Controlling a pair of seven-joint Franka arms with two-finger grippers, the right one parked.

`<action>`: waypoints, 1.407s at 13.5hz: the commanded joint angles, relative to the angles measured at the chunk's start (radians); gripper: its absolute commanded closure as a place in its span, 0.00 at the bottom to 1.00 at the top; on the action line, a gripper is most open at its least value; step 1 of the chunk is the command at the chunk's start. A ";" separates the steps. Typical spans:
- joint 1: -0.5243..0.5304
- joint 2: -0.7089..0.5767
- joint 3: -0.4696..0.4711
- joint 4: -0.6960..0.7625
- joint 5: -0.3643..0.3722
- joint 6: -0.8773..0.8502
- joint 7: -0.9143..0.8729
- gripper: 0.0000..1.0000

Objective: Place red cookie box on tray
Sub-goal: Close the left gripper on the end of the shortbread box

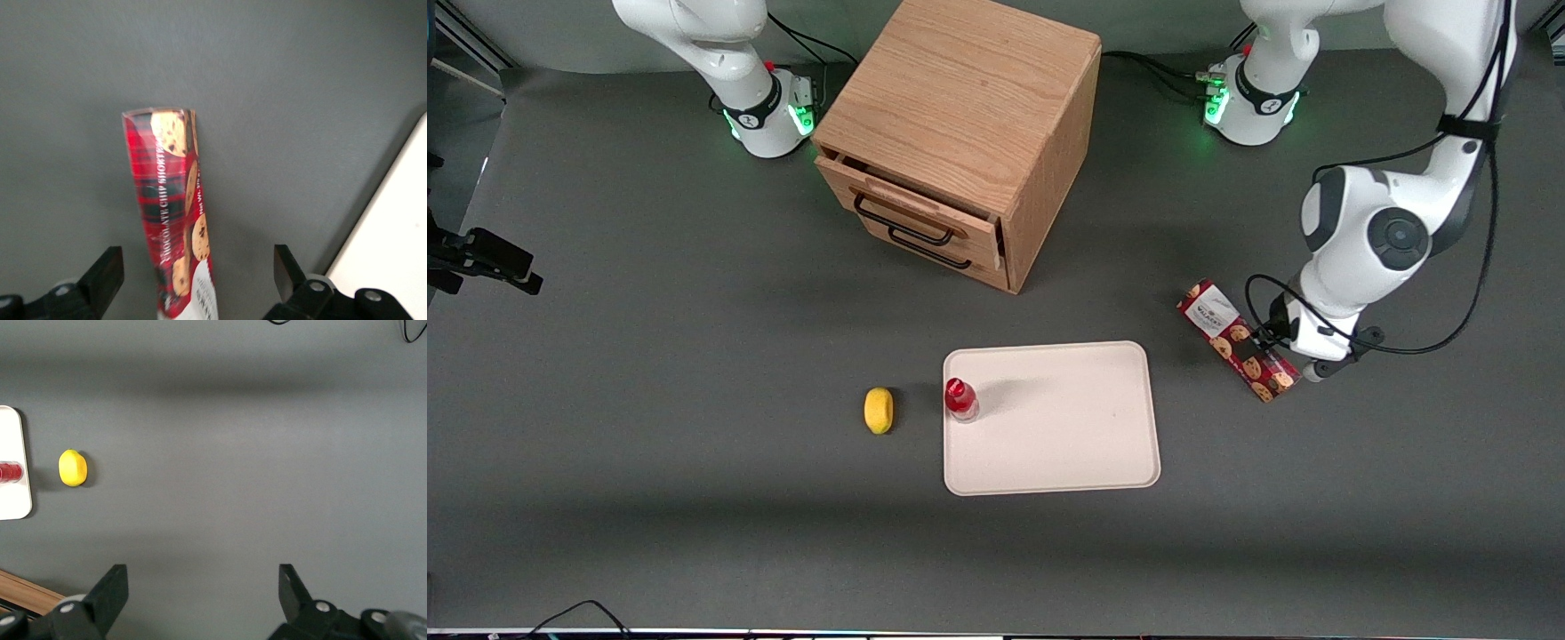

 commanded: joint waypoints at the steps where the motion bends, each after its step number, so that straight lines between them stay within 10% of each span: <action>1: -0.022 0.050 0.007 -0.028 -0.007 0.068 -0.044 0.00; 4: -0.020 0.105 0.012 -0.028 -0.007 0.092 -0.044 0.07; 7: -0.022 0.110 0.012 -0.023 -0.007 0.075 -0.063 0.96; 13: -0.019 0.093 0.012 0.003 0.007 0.042 0.072 1.00; 19: -0.051 0.097 -0.002 0.424 0.010 -0.372 0.264 1.00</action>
